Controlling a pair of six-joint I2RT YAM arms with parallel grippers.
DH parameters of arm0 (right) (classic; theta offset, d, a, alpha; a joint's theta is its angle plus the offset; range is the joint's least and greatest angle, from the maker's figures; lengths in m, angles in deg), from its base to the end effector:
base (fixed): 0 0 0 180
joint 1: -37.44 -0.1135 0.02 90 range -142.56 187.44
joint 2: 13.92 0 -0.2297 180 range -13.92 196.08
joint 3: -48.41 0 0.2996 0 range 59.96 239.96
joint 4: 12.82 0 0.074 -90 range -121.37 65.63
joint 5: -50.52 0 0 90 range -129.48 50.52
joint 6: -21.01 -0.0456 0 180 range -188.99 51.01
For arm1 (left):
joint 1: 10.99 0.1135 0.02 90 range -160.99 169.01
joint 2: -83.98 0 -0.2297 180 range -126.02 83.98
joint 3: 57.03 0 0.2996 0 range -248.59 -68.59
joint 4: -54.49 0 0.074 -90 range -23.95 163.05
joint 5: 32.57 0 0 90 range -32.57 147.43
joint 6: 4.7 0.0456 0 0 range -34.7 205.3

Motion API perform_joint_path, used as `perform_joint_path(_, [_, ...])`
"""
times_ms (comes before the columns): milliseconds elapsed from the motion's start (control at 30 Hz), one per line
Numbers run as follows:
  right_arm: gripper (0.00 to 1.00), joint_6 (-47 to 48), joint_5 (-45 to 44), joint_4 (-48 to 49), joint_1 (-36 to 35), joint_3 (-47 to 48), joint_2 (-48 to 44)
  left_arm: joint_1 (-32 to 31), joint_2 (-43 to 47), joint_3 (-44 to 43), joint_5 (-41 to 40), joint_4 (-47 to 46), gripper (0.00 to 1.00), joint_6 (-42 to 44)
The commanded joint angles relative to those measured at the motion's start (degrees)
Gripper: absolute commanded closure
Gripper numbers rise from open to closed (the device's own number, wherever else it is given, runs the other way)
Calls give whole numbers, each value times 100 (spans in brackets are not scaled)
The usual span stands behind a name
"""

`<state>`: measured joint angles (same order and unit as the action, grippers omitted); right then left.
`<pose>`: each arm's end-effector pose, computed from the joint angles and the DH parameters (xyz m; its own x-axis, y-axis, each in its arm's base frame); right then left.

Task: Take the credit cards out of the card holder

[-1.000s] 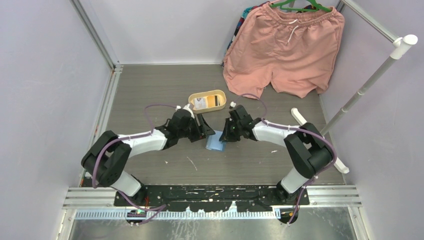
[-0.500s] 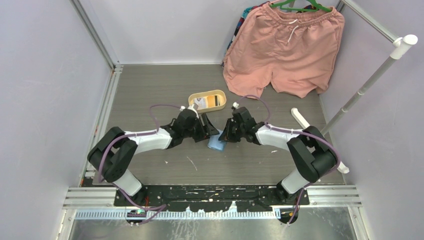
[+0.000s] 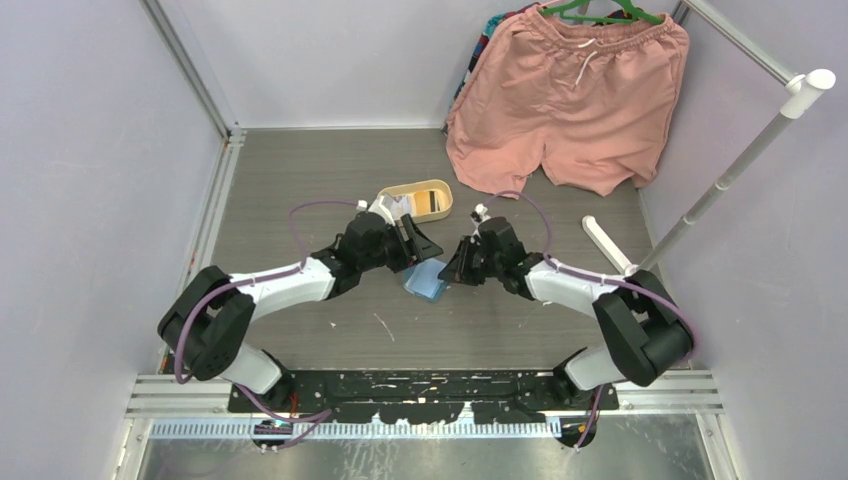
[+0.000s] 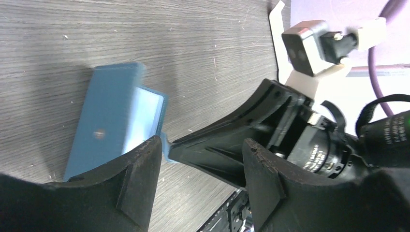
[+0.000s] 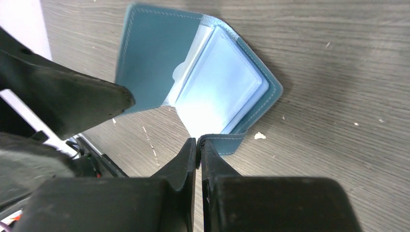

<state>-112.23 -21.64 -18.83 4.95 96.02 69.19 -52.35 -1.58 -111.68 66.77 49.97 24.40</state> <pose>0.2660 0.1860 0.0898 -0.8901 0.2063 -0.4064 -0.1305 0.7390 0.6609 0.2697 -0.2473 0.1357 -0.8273 -0.4204 -0.3726 0.0787 0.5701 -0.8178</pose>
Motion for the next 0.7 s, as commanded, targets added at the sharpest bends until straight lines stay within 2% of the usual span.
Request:
perform_joint_path(0, [99, 105, 175, 175, 124, -51, -287, -30, -17, -19, -1, -397, 37, 14])
perform_joint_path(167, [99, 35, 241, 335, 228, -291, -437, -36, -344, 234, 93, -943, 37, -282])
perform_joint_path(333, [99, 51, 221, 376, 366, -445, -560, -30, -272, 233, 31, -946, 37, -272])
perform_joint_path(533, [99, 154, 384, 438, 463, -392, -162, 260, 545, -337, 166, -183, 37, 66])
perform_joint_path(667, [99, 241, 349, 410, 510, -354, 37, 452, 1152, -1123, 67, 1111, 34, 641])
